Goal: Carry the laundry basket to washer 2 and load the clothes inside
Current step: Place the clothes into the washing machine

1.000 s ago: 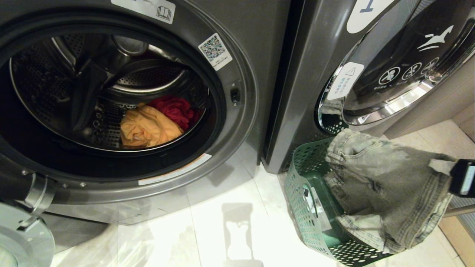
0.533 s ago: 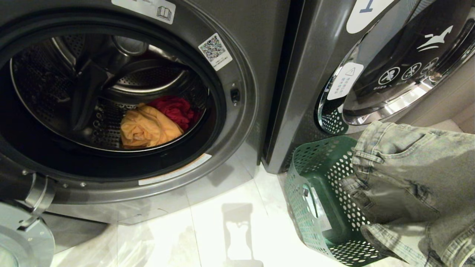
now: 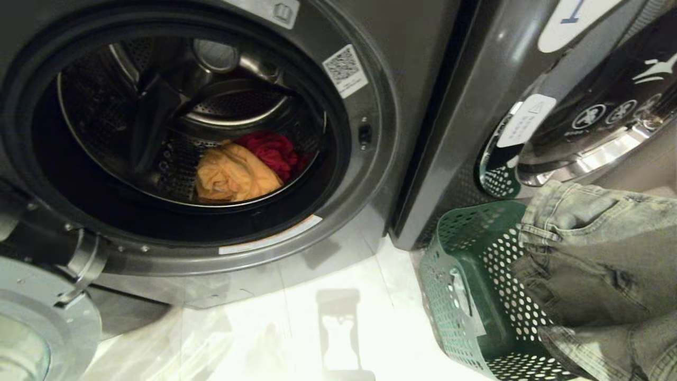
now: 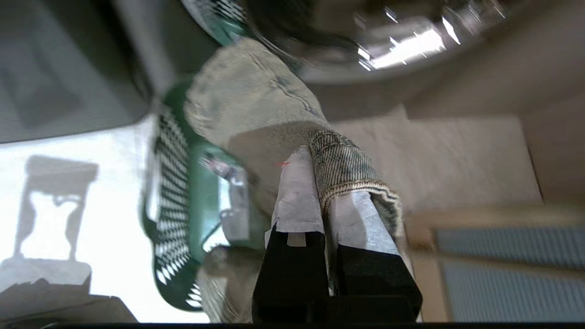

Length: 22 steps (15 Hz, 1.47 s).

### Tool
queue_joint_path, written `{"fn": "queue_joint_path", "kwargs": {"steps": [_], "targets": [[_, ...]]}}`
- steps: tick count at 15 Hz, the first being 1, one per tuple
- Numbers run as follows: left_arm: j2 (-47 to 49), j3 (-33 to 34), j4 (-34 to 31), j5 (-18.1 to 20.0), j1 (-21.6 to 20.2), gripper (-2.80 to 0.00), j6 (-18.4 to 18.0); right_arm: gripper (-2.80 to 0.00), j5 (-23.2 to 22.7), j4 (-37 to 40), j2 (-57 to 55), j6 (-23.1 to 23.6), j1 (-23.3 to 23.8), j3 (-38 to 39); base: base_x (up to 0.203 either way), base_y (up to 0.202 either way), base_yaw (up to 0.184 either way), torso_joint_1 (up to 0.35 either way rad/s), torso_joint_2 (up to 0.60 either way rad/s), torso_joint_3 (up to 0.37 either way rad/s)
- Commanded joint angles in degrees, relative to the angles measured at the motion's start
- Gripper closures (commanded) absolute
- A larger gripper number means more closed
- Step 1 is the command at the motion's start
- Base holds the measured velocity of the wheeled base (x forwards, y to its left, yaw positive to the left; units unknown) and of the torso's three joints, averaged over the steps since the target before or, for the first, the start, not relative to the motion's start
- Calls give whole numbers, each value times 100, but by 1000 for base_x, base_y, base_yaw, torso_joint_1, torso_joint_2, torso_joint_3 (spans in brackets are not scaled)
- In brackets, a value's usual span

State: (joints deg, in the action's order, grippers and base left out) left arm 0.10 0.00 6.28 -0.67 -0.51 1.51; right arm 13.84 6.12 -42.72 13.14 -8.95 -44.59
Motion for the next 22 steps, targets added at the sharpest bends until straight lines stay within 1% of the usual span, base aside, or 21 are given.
{"fn": "queue_joint_path", "kwargs": {"steps": [1, 3, 6, 8, 11, 12, 14, 17, 22], "targets": [[-1, 229, 5, -3, -2, 0, 0, 0, 5, 3, -47, 4, -2, 21, 6, -8, 160, -2, 2, 2], [-1, 229, 5, 2, -2, 0, 3, 0, -3, -129, -68, 4, -42, 32, 1, -4, 177, 4, 1, 0], [-1, 229, 5, -3, -2, 0, -2, 0, -7, -510, -77, 81, -439, 197, 3, -12, 170, 3, -1, 5], [-1, 229, 5, -3, -2, 0, 1, 0, -8, -950, -103, 465, -723, 455, 2, -10, 170, 4, 3, 2], [-1, 229, 5, -3, -2, 0, -2, 0, -39, -1732, -123, 1223, -987, 1008, 2, -8, 170, 3, 2, 2], [6, 229, 5, -3, -2, 0, 3, 0, -75, -1943, -159, 1333, -1084, 1166, 1, -10, 172, 2, -1, 1], [-1, 229, 5, -3, -2, 0, 3, 0, -126, -2114, -205, 1392, -1223, 1380, 0, -7, 177, -1, 0, 4], [-1, 229, 5, -3, -2, 0, 7, 0, -126, -2341, -458, 1394, -1223, 1522, 1, -7, 171, -1, 3, 4], [-1, 229, 5, -3, -2, 0, -2, 0, -45, -3557, -1354, 1394, -1135, 1931, 1, -10, 167, 2, 1, 3]]}}
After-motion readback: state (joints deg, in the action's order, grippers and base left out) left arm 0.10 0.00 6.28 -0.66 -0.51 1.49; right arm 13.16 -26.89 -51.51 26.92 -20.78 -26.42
